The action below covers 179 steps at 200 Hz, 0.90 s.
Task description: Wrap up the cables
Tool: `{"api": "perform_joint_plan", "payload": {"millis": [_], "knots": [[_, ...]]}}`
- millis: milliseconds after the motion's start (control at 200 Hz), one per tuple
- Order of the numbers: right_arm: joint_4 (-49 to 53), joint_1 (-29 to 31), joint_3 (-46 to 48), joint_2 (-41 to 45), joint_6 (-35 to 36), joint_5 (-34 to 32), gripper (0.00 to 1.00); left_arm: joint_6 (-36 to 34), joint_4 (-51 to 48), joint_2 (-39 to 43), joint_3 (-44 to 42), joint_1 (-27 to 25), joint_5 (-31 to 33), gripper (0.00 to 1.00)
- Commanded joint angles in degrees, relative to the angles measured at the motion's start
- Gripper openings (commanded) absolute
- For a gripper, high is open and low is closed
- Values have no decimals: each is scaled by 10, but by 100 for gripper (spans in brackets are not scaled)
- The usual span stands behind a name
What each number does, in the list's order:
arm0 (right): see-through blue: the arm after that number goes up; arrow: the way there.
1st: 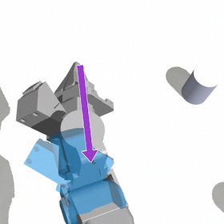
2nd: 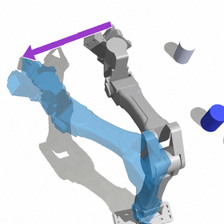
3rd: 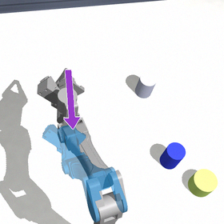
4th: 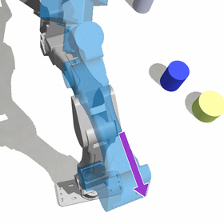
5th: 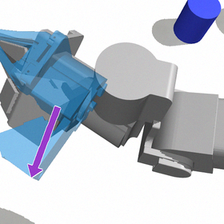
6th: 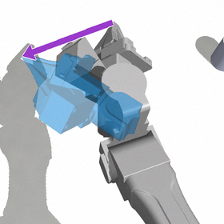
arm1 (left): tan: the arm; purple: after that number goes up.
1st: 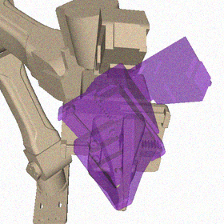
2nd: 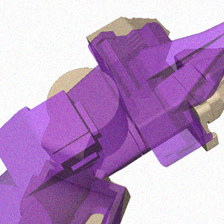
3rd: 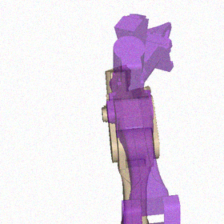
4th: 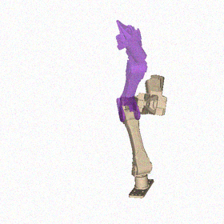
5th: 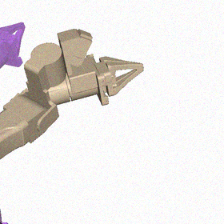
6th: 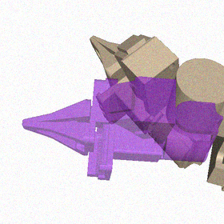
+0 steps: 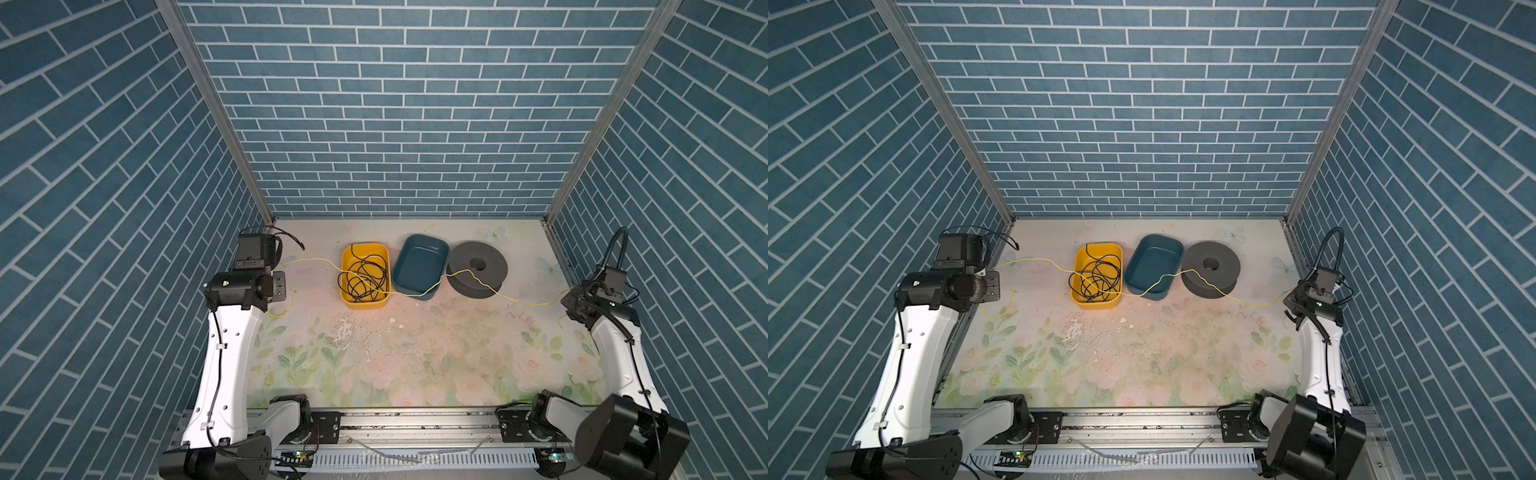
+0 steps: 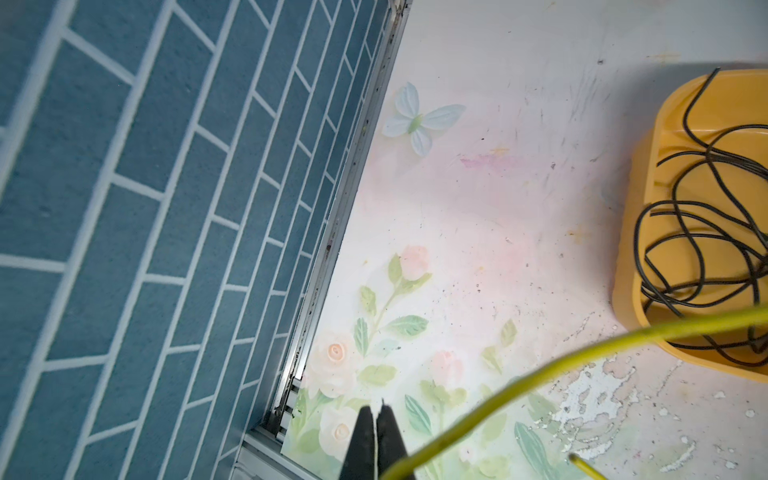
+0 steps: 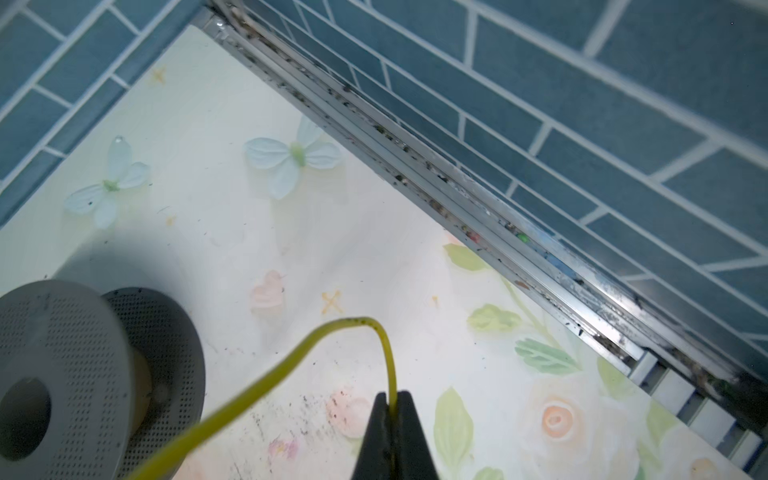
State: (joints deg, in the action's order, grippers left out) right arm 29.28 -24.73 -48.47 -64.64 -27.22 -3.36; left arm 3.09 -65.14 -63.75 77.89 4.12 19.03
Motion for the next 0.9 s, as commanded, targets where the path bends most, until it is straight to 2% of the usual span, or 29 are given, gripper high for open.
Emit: {"api": "perform_joint_plan", "payload": {"millis": [0, 120, 260, 385, 435, 520, 580, 690, 770, 825, 890], "knots": [[-45, -77, -1, -14, -33, 102, 0, -4, 1, 15, -2, 11, 24, 0], [-44, -86, 1, -11, -31, 123, 0, -1, 1, 11, 1, 11, -5, 0], [-39, -71, 4, -5, -17, 124, 0, -3, -4, -3, 11, 9, -79, 1], [-32, -17, -1, -14, 15, 88, 0, -5, -6, 1, 12, -3, -116, 2], [-26, 4, -6, -22, 27, 55, 0, -4, -7, 4, 11, -16, -120, 2], [-19, 25, -12, -33, 39, 37, 2, 0, -18, 5, 16, -47, -120, 3], [-18, 34, -14, -32, 43, 27, 10, 7, -25, 5, 21, -77, -125, 3], [-18, 49, -10, -18, 52, 17, 42, 27, -28, 8, 29, -130, -122, 4], [-17, 60, -5, -7, 53, 11, 62, 44, -25, 12, 29, -167, -118, 4], [-15, 69, -4, -2, 53, 7, 70, 58, -21, 15, 26, -196, -108, 4], [-11, 81, -4, 5, 53, 9, 72, 72, -12, 16, 16, -228, -102, 5]]}}
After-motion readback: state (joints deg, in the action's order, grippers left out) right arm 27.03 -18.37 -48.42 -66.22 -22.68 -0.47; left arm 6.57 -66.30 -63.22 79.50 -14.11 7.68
